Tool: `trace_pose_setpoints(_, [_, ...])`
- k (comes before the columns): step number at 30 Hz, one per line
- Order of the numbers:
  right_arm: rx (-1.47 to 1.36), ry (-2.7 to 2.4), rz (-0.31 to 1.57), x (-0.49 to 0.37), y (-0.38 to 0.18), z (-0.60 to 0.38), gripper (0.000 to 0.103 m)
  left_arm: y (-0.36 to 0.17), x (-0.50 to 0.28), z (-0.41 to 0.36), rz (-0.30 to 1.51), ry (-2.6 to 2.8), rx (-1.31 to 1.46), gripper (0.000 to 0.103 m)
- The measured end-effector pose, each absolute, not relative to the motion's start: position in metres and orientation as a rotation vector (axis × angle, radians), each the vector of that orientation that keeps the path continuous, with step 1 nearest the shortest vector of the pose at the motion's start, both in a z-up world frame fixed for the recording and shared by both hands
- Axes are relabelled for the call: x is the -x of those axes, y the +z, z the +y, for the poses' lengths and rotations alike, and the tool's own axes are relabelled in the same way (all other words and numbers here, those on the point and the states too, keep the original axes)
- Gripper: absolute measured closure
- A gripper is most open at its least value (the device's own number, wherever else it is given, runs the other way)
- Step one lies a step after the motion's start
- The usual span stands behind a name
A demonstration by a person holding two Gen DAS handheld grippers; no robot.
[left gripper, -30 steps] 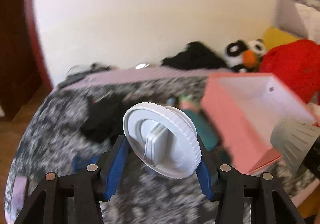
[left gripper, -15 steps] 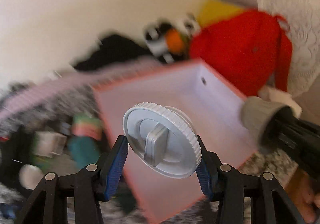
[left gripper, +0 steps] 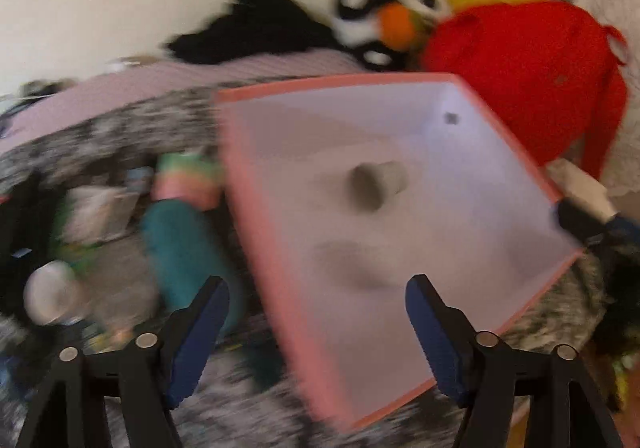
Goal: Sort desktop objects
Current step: 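Carry the cap and cone cup over the pink box and open both tools, then grasp the blue figure toy with the left tool while the right tool grasps the clear bead box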
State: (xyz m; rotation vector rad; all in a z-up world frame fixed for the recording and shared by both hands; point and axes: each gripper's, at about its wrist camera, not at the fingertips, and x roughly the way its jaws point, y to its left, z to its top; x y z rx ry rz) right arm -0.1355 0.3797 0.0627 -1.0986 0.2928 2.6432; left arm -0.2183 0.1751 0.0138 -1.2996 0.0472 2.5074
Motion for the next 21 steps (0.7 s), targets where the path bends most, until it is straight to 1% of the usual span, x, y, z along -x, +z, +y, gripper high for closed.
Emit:
trace_pose_setpoints(5, [1.091, 2.945, 0.161, 0.118, 0.06, 0.27, 0.013, -0.014, 0.179, 0.069, 0.032, 2.737, 1.37, 0.021])
trace_pose_setpoints(9, [1.252, 3.088, 0.036, 0.119, 0.02, 0.176, 0.013, -0.055, 0.162, -0.023, 0.012, 2.845, 1.538, 0.021])
trace_pose_setpoints(12, [1.413, 3.085, 0.067, 0.124, -0.026, 0.122, 0.012, -0.081, 0.16, -0.075, -0.037, 2.897, 1.626, 0.021])
trace_pose_setpoints(14, [1.46, 3.042, 0.087, 0.13, -0.055, 0.1, 0.01, -0.094, 0.165, -0.099, -0.048, 2.921, 1.66, 0.021])
trace_pose_setpoints(17, [1.496, 2.952, 0.042, 0.143, -0.092, 0.074, 0.01, -0.111, 0.181, -0.124, -0.041, 2.924, 1.667, 0.021])
trace_pose_setpoints(21, [1.507, 2.854, 0.079, 0.164, -0.12, 0.067, 0.01, -0.123, 0.199, -0.134, -0.043, 2.891, 1.627, 0.021])
